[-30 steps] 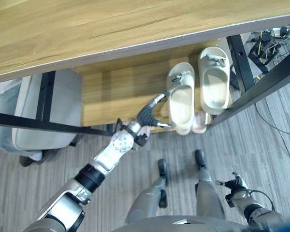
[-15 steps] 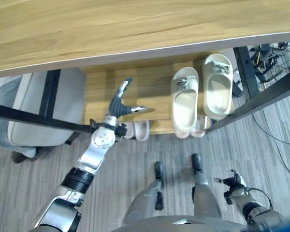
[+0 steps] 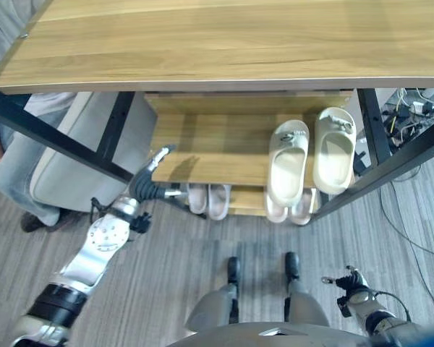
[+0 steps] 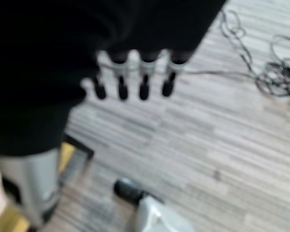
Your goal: Arrange the slippers neatly on the shoe rack.
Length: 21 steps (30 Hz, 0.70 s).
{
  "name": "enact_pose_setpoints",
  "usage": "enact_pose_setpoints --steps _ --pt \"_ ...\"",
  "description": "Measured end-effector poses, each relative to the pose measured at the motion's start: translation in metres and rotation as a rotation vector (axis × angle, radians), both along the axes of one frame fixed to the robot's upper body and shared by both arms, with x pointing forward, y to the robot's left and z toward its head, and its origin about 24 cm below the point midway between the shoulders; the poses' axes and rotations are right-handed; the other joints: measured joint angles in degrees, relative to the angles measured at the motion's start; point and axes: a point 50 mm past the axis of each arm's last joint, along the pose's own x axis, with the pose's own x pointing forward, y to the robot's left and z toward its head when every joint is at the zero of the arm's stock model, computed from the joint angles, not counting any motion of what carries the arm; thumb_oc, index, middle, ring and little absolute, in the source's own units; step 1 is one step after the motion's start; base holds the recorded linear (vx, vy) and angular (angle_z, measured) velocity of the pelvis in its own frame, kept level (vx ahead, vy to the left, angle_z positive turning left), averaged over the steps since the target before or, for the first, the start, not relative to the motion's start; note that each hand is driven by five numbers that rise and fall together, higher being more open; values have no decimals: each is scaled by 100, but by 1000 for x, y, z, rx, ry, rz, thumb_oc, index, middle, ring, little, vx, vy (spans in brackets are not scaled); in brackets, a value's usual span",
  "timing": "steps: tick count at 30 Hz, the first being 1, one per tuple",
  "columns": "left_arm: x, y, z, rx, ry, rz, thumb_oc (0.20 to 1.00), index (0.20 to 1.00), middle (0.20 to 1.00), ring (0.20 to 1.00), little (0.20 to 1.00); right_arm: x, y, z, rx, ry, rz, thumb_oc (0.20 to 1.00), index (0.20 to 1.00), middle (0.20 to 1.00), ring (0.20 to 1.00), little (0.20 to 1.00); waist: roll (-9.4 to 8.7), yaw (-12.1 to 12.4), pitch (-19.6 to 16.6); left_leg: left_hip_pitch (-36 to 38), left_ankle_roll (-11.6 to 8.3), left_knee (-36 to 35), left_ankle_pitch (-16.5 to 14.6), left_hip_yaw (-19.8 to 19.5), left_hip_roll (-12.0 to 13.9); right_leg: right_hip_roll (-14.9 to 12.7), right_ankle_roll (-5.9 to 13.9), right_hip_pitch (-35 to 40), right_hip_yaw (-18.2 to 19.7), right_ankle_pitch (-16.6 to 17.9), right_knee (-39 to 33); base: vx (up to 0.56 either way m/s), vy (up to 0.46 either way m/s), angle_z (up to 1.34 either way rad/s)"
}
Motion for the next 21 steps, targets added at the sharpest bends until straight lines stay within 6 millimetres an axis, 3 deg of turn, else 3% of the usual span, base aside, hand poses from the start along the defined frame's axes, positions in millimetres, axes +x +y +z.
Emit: enact_pose_setpoints --steps 1,4,7,10,14,16,19,21 --pt "-2 8 4 54 38 -12 1000 1000 1000 1000 1000 -9 0 -3 10 26 -3 1000 1000 1000 1000 1000 -19 14 -10 100 -6 -46 2 -11 15 19 -20 77 -14 -13 0 31 -5 6" --pt "-8 25 11 177 132 -38 1000 1000 1000 1000 1000 -7 0 -3 24 30 15 1000 1000 1000 1000 1000 -23 48 -40 226 -17 -107 8 -35 23 27 -34 196 -53 -29 -2 52 13 5" --pt "-9 41 -3 257 248 -15 1000 1000 1000 1000 1000 -1 6 -2 52 27 69 1000 1000 1000 1000 1000 -14 22 -77 364 -30 -108 -32 -60 23 38 -38 336 -77 -68 -3 66 15 2" --pt "-18 63 -46 377 382 78 1000 1000 1000 1000 1000 10 9 1 73 -2 91 1000 1000 1000 1000 1000 -66 -13 -207 449 -45 -108 -65 -67 33 54 -2 426 -83 -124 -2 71 23 1" --pt "-32 70 -113 325 511 287 1000 1000 1000 1000 1000 9 12 1 87 -16 107 1000 1000 1000 1000 1000 -158 -38 -426 547 -19 -106 -86 -87 20 31 -14 529 -100 -144 -4 44 35 2" --pt "-49 56 -151 327 620 311 1000 1000 1000 1000 1000 10 15 1 99 -30 123 1000 1000 1000 1000 1000 -319 -32 -521 620 -6 -107 -109 -85 6 20 -16 612 -109 -171 -4 79 68 3" --pt "-68 28 -187 314 726 286 1000 1000 1000 1000 1000 3 22 -3 130 -5 139 1000 1000 1000 1000 1000 -462 -43 -636 709 -4 -109 -158 -78 -12 -2 -41 685 -108 -234 -4 61 58 0" --pt "-75 19 -200 304 761 304 1000 1000 1000 1000 1000 2 26 -5 146 2 142 1000 1000 1000 1000 1000 -542 -81 -700 718 -3 -110 -158 -76 -17 -4 -45 704 -107 -233 -3 50 57 -1"
